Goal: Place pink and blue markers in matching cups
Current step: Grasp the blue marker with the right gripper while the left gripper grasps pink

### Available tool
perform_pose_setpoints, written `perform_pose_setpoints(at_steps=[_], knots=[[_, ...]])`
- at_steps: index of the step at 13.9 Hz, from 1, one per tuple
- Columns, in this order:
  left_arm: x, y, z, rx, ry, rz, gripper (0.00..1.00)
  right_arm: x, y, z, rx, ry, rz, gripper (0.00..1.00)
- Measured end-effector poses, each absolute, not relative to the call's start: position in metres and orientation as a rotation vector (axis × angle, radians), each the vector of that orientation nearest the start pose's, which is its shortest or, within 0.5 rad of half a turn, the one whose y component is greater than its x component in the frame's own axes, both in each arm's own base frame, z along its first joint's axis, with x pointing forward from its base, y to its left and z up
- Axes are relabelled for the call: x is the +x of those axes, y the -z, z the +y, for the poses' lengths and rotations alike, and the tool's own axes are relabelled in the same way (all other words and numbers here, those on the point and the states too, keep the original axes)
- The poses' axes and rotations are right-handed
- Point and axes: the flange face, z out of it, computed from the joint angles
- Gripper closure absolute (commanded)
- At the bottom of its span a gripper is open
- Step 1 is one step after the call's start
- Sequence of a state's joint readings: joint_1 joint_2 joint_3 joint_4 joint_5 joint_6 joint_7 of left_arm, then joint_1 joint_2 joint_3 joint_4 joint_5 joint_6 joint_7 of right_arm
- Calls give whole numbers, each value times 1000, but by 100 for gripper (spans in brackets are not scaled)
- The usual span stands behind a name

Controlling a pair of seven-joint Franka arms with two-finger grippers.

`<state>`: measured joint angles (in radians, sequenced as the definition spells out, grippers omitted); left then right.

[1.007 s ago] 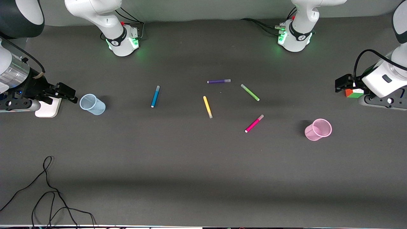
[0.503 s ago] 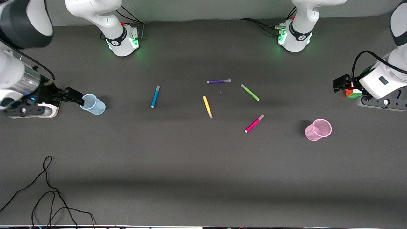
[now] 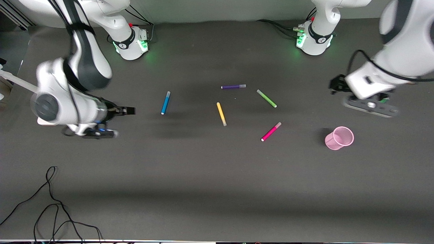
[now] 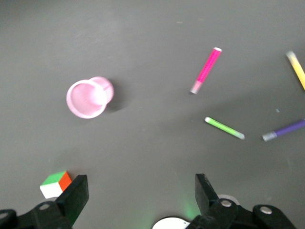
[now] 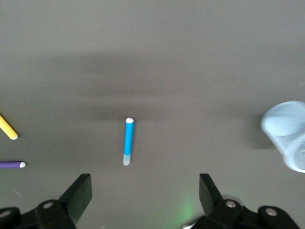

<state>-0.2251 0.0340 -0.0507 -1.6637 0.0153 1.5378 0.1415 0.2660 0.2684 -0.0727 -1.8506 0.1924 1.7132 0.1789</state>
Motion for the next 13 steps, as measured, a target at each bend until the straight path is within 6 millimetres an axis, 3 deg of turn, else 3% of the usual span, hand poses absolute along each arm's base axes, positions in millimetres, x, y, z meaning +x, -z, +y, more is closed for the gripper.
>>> perform_pose_setpoints(at_steps=[2,4,8,10,13], knots=[[523,-553,-189,-3002,-268,831,1,547,-302,139,-2967,-737,122,0],[517,-543,-215,-3001,-302,968,1,530,-259,156,-2946,-786,179,0],[522,-519,-228,-3005,-275,1054,1,506,-195,181,-2925,-829,287,0],[525,-484,-230,-3009,-238,1055,1,496,-173,188,-2947,-801,315,5],[520,-418,-238,-3006,-184,1071,1,484,-154,192,-2963,-790,329,32]])
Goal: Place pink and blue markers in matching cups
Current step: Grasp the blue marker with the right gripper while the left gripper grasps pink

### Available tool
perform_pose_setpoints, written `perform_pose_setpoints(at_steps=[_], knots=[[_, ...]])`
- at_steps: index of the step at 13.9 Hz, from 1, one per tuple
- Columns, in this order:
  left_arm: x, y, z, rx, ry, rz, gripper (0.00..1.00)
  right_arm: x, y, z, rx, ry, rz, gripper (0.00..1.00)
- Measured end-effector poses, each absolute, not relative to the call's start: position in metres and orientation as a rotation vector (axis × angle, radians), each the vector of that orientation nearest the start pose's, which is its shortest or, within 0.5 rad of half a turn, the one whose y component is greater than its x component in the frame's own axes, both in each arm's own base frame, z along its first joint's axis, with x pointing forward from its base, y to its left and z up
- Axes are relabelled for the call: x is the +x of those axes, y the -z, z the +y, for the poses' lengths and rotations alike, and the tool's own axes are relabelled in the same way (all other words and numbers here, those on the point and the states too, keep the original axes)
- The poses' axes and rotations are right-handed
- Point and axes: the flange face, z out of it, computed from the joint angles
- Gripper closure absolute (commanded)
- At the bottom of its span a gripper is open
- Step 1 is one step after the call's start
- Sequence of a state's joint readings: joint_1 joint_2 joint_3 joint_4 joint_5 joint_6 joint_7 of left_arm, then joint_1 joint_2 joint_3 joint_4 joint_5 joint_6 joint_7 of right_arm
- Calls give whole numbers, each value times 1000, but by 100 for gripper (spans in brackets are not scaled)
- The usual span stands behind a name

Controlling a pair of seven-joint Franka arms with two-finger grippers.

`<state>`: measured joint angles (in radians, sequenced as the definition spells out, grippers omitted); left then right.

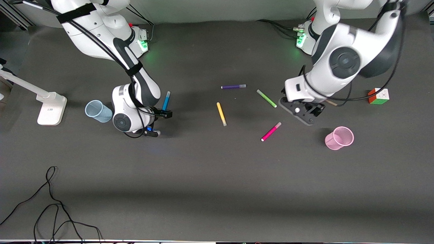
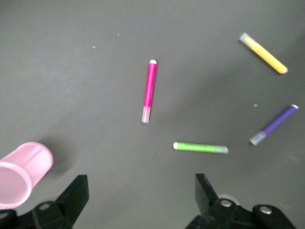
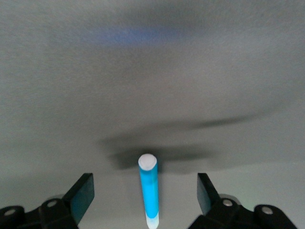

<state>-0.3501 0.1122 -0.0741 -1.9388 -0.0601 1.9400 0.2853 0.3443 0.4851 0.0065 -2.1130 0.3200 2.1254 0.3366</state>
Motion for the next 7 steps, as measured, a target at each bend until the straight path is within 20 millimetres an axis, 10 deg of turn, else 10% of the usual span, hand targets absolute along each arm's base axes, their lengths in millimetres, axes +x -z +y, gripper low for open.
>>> perform_pose_setpoints(at_steps=[7], knots=[[514,-266,-272,-2950,-182,1126,1,482,-150,191,-2965,-786,337,89]])
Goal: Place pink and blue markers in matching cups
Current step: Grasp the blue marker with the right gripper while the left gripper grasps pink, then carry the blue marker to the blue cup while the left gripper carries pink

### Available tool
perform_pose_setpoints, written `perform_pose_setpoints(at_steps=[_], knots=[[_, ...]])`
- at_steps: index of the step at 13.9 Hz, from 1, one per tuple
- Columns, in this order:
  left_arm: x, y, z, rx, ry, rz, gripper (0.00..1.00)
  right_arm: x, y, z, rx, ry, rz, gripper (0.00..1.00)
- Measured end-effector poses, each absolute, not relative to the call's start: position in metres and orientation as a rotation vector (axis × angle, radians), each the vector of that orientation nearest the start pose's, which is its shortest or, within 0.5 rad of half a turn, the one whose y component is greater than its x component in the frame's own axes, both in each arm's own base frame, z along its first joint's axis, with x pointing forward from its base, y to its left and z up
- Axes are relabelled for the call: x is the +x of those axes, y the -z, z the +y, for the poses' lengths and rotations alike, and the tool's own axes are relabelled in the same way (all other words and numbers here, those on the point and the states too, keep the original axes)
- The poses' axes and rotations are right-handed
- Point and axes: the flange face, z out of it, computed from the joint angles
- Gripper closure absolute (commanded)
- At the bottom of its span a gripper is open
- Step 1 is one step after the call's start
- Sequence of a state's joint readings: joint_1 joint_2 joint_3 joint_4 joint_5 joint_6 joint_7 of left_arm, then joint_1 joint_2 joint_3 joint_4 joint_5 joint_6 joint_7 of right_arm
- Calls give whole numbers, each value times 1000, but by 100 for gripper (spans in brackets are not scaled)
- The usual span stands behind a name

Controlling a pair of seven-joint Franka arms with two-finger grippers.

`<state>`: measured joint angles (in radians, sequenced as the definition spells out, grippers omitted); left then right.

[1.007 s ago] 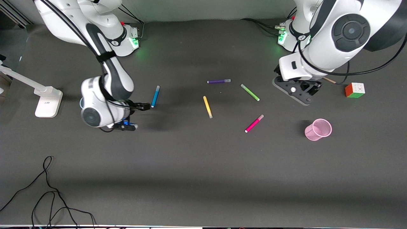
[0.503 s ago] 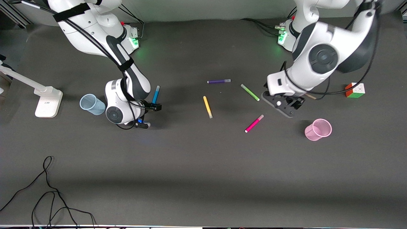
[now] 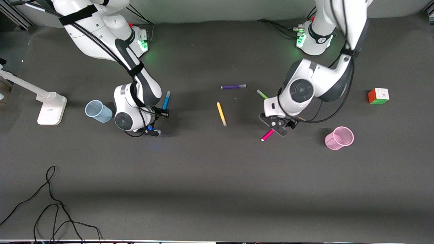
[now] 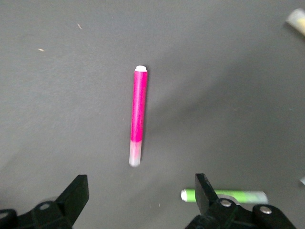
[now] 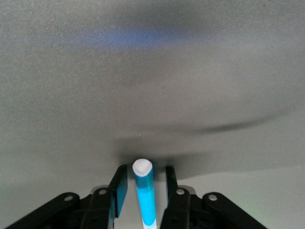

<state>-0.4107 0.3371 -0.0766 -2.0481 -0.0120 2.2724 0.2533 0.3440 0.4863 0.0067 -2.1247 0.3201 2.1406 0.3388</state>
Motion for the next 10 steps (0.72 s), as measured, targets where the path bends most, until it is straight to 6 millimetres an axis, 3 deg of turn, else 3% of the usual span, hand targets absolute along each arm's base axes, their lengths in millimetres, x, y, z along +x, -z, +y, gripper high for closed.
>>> perform_pose_setpoints(at_steps=[3,5,7,9,10], knots=[[512,-227,-269,-2956,-156,1121,1,483,-152,191,-2965,-780,338,99],[510,-204,-266,-2959,-140,1117,1,486,-156,190,-2964,-767,341,100],[509,-184,-263,-2952,-136,1121,4,496,-173,185,-2956,-748,349,100],[508,-170,-261,-2946,-146,1123,22,519,-214,168,-2977,-724,329,100],[508,-168,-260,-2946,-150,1122,36,533,-241,155,-3017,-670,307,100]])
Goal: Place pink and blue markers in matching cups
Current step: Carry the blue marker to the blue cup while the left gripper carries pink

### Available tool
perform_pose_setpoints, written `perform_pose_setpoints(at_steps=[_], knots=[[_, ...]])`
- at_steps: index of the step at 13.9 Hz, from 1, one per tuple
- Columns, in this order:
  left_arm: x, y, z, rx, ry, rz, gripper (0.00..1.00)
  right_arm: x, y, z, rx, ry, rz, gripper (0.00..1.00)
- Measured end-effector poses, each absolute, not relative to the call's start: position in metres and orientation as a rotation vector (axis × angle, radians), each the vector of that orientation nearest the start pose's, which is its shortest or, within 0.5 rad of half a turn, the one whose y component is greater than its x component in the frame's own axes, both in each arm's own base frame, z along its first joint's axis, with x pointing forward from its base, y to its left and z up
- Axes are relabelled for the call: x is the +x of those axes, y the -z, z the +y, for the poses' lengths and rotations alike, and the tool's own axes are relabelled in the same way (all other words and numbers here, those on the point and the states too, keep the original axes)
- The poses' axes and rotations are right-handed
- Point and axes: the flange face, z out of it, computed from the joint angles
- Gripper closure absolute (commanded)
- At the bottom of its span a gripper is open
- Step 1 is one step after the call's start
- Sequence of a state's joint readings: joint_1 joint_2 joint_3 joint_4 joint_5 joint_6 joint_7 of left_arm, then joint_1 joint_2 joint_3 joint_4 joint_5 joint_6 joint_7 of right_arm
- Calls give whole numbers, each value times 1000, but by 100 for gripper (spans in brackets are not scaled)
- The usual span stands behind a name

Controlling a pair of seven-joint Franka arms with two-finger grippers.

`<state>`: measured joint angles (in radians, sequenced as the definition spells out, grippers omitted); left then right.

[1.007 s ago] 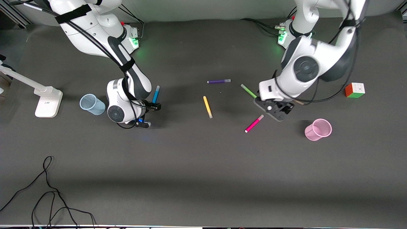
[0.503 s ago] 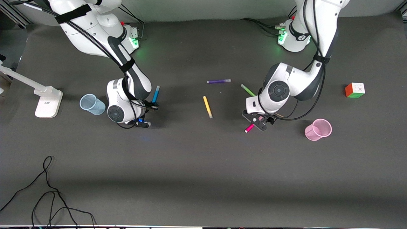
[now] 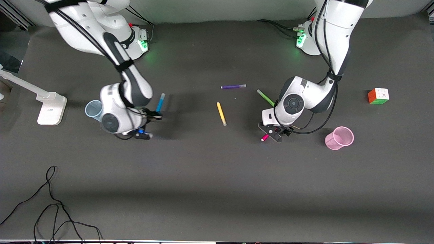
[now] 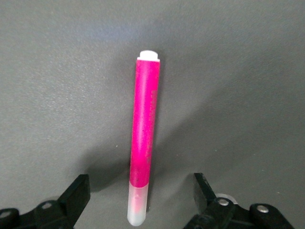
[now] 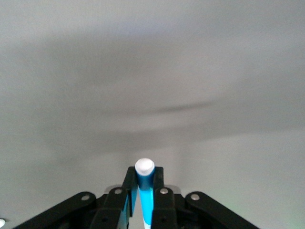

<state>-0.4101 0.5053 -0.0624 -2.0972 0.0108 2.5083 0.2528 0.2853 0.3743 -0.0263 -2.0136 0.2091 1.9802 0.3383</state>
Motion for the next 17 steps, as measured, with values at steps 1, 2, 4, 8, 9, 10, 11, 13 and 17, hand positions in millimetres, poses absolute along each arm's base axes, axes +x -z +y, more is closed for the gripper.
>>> perform_pose_setpoints(at_steps=[1,2,4,8,9,10,11,13,17], knots=[[508,-169,-260,-2946,-148,1121,44,545,-270,141,-3059,-592,292,100],[510,-171,-260,-2946,-140,1116,56,553,-298,128,-3097,-503,282,100],[513,-176,-259,-2953,-126,1092,78,560,-350,111,-3173,-333,242,100],[514,-178,-259,-2965,-120,1052,97,559,-434,78,-3264,-42,71,100],[514,-178,-259,-2966,-122,1048,97,560,-446,59,-3260,16,25,100],[515,-179,-259,-2968,-127,1041,97,559,-454,37,-3253,70,-25,100],[517,-183,-258,-2969,-144,1028,97,556,-456,14,-3246,122,-68,100],[531,-216,-246,-2975,-199,979,97,542,-446,-21,-3232,221,-129,100],[556,-352,-187,-3048,-299,783,97,500,-409,-50,-3232,309,-173,100]])
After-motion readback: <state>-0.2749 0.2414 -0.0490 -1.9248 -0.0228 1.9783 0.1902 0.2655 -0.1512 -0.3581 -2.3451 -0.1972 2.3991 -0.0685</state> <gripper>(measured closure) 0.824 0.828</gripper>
